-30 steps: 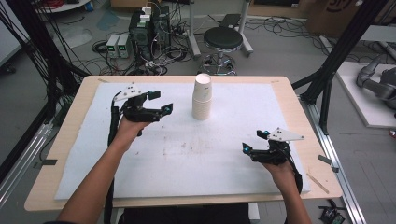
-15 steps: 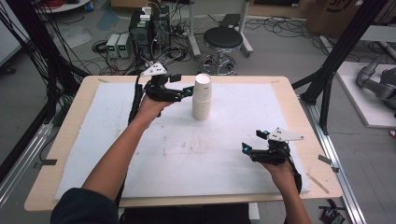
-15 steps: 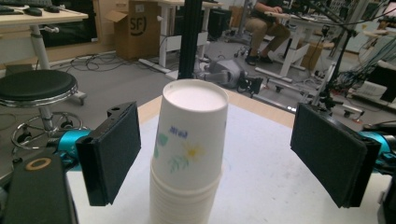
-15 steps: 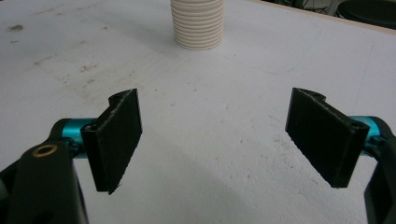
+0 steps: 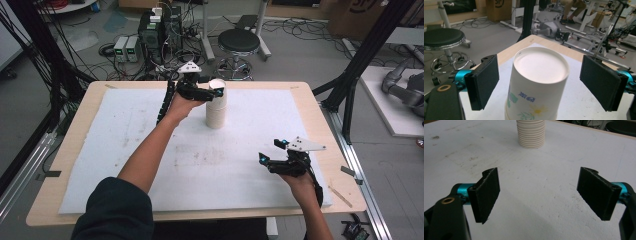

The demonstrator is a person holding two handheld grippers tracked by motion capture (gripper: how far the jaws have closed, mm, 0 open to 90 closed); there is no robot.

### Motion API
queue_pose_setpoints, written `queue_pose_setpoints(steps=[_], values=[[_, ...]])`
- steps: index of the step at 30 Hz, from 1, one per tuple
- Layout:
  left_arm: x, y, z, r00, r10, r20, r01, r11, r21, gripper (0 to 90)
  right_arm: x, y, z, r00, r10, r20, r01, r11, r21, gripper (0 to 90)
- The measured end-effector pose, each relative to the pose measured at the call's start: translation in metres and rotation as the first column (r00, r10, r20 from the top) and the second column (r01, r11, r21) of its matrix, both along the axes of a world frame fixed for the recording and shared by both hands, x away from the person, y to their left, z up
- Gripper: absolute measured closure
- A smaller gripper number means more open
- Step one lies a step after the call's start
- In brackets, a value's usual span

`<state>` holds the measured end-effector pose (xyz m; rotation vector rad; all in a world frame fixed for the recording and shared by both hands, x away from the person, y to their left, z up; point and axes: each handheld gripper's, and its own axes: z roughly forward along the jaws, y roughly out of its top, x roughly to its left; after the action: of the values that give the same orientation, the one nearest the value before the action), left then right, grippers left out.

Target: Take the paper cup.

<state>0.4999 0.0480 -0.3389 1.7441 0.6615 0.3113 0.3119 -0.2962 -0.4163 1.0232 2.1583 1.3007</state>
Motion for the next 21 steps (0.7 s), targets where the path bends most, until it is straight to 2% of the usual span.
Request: queue_pose_setpoints(steps=[3, 6, 7, 8, 9, 15, 21], values=[[0.003, -0.003, -0.002, 1.0000, 0.004, -0.006, -0.004, 1.0000, 0.001, 16.3, 0.000, 0.000, 0.000, 1.0000, 0.000, 0.000, 0.000, 1.000, 0.001, 18.8], [0.004, -0.007, -0.005, 1.0000, -0.004, -0.002, 0.004, 0.9998, 0.017, 21.0, 0.000, 0.000, 0.000, 1.0000, 0.002, 0.002, -0.002, 1.000, 0.002, 18.8], [0.005, -0.008, -0.006, 1.0000, -0.005, -0.002, 0.006, 0.9999, 0.012, 23.1, 0.000, 0.000, 0.000, 1.0000, 0.002, -0.003, -0.002, 1.000, 0.003, 18.8], [0.005, -0.009, -0.006, 1.0000, -0.009, -0.002, 0.009, 0.9999, 0.011, 30.3, 0.000, 0.001, 0.000, 1.0000, 0.002, -0.005, -0.002, 1.000, 0.004, 18.8], [0.005, -0.009, -0.007, 0.9999, -0.011, -0.004, 0.011, 0.9999, 0.012, 32.7, 0.000, 0.001, 0.000, 1.0000, 0.005, -0.001, -0.005, 1.000, 0.003, 18.8], [0.005, -0.009, -0.005, 0.9999, -0.011, 0.010, 0.010, 0.9997, 0.021, 33.5, 0.000, 0.001, 0.000, 1.0000, 0.001, -0.006, -0.001, 1.000, 0.005, 18.8], [0.003, -0.006, 0.008, 0.9992, -0.012, 0.039, 0.012, 0.9999, -0.010, 34.0, 0.000, 0.000, 0.000, 1.0000, 0.001, 0.001, -0.001, 1.000, 0.008, 18.8]])
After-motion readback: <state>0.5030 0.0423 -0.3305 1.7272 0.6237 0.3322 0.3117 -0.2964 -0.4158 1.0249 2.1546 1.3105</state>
